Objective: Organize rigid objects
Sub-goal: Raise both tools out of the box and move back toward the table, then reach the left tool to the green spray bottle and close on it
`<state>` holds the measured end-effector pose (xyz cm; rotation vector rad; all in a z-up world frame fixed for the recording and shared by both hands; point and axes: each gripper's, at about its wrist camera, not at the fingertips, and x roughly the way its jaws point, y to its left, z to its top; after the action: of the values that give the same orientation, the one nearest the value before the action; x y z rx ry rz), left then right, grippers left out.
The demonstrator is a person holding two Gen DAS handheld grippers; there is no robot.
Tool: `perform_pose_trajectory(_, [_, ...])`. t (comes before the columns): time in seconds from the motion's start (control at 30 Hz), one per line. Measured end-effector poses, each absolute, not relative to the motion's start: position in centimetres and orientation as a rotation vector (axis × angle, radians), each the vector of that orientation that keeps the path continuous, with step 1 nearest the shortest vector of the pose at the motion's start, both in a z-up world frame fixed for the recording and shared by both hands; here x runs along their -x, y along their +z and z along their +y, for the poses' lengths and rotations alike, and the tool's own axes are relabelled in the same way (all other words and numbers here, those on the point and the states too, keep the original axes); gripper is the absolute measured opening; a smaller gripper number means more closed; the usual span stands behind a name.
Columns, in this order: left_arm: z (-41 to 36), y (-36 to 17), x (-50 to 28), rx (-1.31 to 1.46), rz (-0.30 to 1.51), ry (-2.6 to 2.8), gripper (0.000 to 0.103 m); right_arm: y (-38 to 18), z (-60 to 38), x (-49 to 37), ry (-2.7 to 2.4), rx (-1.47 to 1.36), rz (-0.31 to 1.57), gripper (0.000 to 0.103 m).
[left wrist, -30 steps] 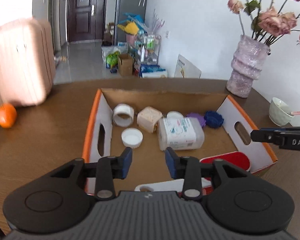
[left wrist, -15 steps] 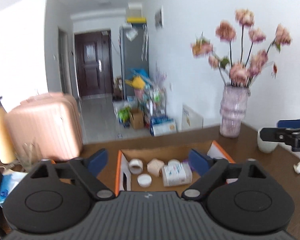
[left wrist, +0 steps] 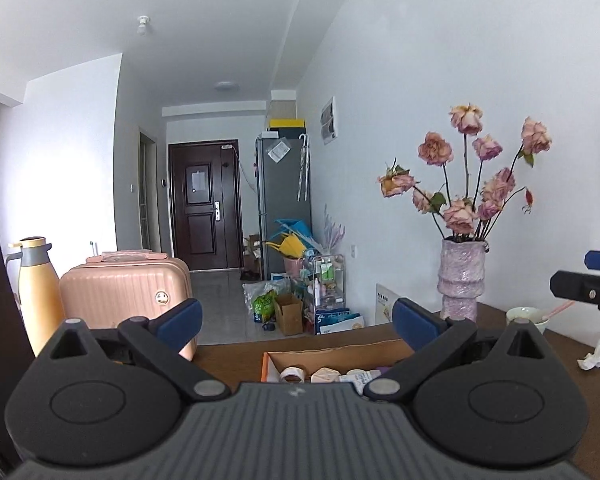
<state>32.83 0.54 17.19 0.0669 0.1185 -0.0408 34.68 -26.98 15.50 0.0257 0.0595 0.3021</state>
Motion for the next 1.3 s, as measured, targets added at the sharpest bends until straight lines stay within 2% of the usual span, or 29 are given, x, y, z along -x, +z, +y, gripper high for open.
perform_pose_trajectory(0.23, [0.9,17.4,-29.1,-0.05,0.08,-0.054,0.103,15.9,-27.9,-31.1,0.279,-0.015,0.026,0.103])
perform_pose_trajectory(0.5, [1.4,14.4,-24.6,-0.055,0.141,-0.054,0.103,13.4,-29.4,-27.1,0.247,-0.054,0.083,0.103])
perform_pose_trajectory(0.73, [2.5,9.4,-18.5,-0.075,0.219,-0.15,0.103,7.6,-30.5,-20.7,0.242,-0.053,0.209,0.103])
perform_pose_trajectory(0.97, [5.3,1.6,-12.3,-0.047,0.325,-0.168,0.103,1.1,-29.7,-14.0,0.243,-0.002,0.24,0.103])
perform_pose_trajectory(1.1, [6.5,-0.6,-13.3,-0.024,0.427,-0.194,0.103,-1.7,-28.7,-13.4,0.26,-0.031,0.3,0.103])
perform_pose_trajectory(1.3, [6.1,-0.7,-17.8,-0.087,0.448,-0.192,0.103,-2.8,-26.4,-15.6,0.275,0.018,0.338,0.103])
